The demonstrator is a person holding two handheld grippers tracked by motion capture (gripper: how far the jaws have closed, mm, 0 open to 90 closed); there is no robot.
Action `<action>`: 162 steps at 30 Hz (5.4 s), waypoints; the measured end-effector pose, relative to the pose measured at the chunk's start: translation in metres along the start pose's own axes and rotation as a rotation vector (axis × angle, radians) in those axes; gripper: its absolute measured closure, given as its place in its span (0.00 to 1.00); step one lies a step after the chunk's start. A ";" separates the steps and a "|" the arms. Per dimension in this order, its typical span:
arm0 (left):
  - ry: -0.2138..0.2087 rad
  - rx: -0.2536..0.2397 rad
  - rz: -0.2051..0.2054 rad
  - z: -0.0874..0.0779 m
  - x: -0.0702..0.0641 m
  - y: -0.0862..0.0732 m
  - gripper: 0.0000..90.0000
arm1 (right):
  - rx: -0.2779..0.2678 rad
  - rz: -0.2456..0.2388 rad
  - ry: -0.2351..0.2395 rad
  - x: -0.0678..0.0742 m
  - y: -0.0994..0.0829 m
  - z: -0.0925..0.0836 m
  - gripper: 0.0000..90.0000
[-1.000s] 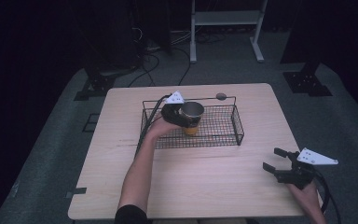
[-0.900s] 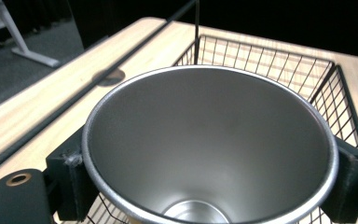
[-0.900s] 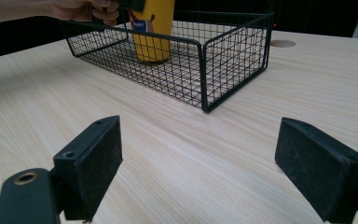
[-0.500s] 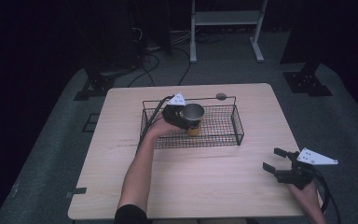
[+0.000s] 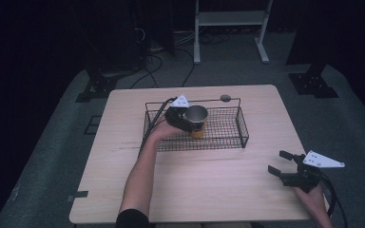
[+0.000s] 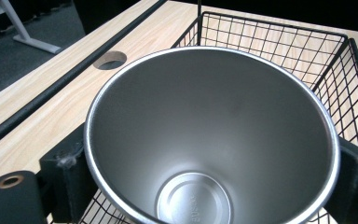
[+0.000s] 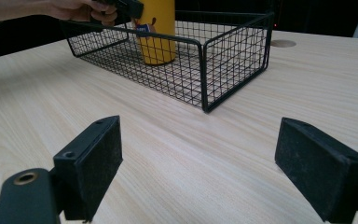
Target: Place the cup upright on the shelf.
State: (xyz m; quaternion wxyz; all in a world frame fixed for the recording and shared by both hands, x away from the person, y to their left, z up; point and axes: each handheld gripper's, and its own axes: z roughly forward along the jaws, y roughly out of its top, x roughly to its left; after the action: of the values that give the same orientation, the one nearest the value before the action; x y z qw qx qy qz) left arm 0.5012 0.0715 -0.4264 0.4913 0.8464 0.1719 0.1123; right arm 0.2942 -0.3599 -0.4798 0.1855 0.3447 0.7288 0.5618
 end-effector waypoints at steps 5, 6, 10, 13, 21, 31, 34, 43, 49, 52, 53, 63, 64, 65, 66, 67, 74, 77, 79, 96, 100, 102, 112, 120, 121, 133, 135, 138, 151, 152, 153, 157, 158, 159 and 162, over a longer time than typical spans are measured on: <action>0.014 -0.015 0.006 -0.003 0.000 0.003 0.05 | 0.000 -0.001 0.000 0.000 0.000 0.000 0.15; 0.017 -0.015 0.007 -0.003 -0.001 0.003 0.04 | 0.000 0.000 0.000 0.000 0.000 0.000 0.15; 0.023 -0.020 0.010 -0.005 -0.001 0.005 0.03 | 0.000 -0.001 0.000 0.000 0.000 0.000 0.15; 0.029 -0.028 0.014 -0.007 -0.002 0.007 0.02 | 0.000 0.001 0.000 0.000 0.000 0.000 0.15; 0.051 -0.042 0.031 -0.013 -0.004 0.012 0.02 | 0.001 -0.002 0.000 0.000 0.000 0.000 0.15; 0.053 -0.065 0.050 -0.024 -0.010 0.020 0.02 | 0.007 -0.007 0.002 0.000 0.000 0.000 0.15; 0.052 -0.069 0.053 -0.027 -0.012 0.022 0.02 | 0.009 -0.010 0.002 0.001 0.000 0.000 0.15; 0.048 -0.070 0.054 -0.034 -0.018 0.026 0.02 | 0.004 -0.005 0.000 0.000 0.000 0.000 0.15; 0.060 -0.072 0.059 -0.042 -0.025 0.022 0.02 | 0.003 -0.004 -0.008 0.001 0.000 0.000 0.15; 0.059 -0.084 0.047 -0.047 -0.028 0.021 0.02 | -0.001 -0.002 -0.008 0.000 0.000 0.000 0.15; 0.066 -0.086 0.051 -0.050 -0.029 0.021 0.02 | -0.002 0.000 -0.007 0.000 0.000 0.000 0.15; 0.083 -0.116 0.058 -0.063 -0.042 0.021 0.02 | -0.017 0.012 -0.004 -0.001 0.000 -0.002 0.15; 0.085 -0.120 0.061 -0.065 -0.044 0.021 0.02 | -0.018 0.015 -0.003 -0.001 0.000 -0.002 0.15; 0.086 -0.128 0.062 -0.066 -0.046 0.021 0.02 | -0.018 0.016 -0.003 -0.001 0.000 -0.002 0.15; 0.085 -0.133 0.061 -0.068 -0.048 0.020 0.02 | -0.017 0.013 -0.004 -0.001 0.000 -0.002 0.15; 0.088 -0.136 0.064 -0.069 -0.049 0.019 0.02 | -0.015 0.011 -0.005 -0.001 0.000 -0.002 0.15; 0.089 -0.145 0.062 -0.076 -0.058 0.009 0.02 | -0.015 0.011 -0.005 0.000 0.000 -0.001 0.15; 0.090 -0.152 0.059 -0.080 -0.060 0.004 0.02 | -0.014 0.011 -0.006 0.000 0.000 -0.001 0.15; 0.085 -0.159 0.055 -0.082 -0.062 0.002 0.02 | -0.015 0.011 -0.006 -0.001 0.000 -0.002 0.15; 0.089 -0.181 0.037 -0.098 -0.078 -0.018 0.02 | -0.016 0.012 -0.009 -0.001 0.000 -0.002 0.15; 0.093 -0.197 0.043 -0.102 -0.083 -0.021 0.02 | -0.016 0.013 -0.008 -0.001 0.000 -0.002 0.15; 0.099 -0.204 0.043 -0.104 -0.085 -0.023 0.02 | -0.017 0.014 -0.008 -0.001 0.000 -0.002 0.15; 0.112 -0.219 0.030 -0.114 -0.093 -0.032 0.02 | -0.017 0.015 -0.009 -0.001 0.000 -0.002 0.15; 0.126 -0.242 0.006 -0.123 -0.100 -0.046 0.02 | -0.015 0.015 -0.008 -0.001 0.000 -0.001 0.15; 0.129 -0.245 0.007 -0.124 -0.102 -0.048 0.02 | -0.015 0.015 -0.008 -0.001 0.000 -0.001 0.15; 0.144 -0.259 -0.013 -0.132 -0.113 -0.064 0.02 | -0.012 0.015 -0.009 -0.001 0.000 -0.001 0.15; 0.144 -0.264 -0.019 -0.132 -0.115 -0.067 0.02 | -0.012 0.014 -0.010 -0.001 0.000 -0.001 0.15; 0.136 -0.272 -0.029 -0.133 -0.118 -0.073 0.02 | -0.012 0.014 -0.009 -0.001 0.000 -0.001 0.15; 0.157 -0.271 -0.051 -0.136 -0.129 -0.095 0.02 | -0.010 0.014 -0.011 -0.001 0.000 -0.001 0.15; 0.155 -0.275 -0.055 -0.137 -0.130 -0.097 0.02 | -0.010 0.014 -0.011 -0.001 0.000 -0.001 0.15; 0.156 -0.277 -0.051 -0.137 -0.131 -0.098 0.02 | -0.010 0.015 -0.011 -0.001 0.000 -0.001 0.15; 0.165 -0.283 -0.054 -0.139 -0.134 -0.103 0.02 | -0.009 0.014 -0.012 -0.001 0.000 -0.001 0.15; 0.167 -0.288 -0.056 -0.139 -0.135 -0.104 0.02 | -0.010 0.014 -0.012 -0.001 0.000 -0.001 0.15; 0.166 -0.287 -0.058 -0.139 -0.136 -0.105 0.02 | -0.010 0.015 -0.012 -0.001 0.000 -0.001 0.15; 0.172 -0.277 -0.046 -0.141 -0.137 -0.105 0.02 | -0.009 0.013 -0.012 -0.001 0.000 -0.001 0.15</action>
State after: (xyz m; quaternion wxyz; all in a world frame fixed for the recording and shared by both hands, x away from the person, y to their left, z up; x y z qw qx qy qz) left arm 0.3058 0.1762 -0.4514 0.5894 0.7535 0.2158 0.1956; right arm 0.2940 -0.3610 -0.4801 0.1876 0.3520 0.7228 0.5643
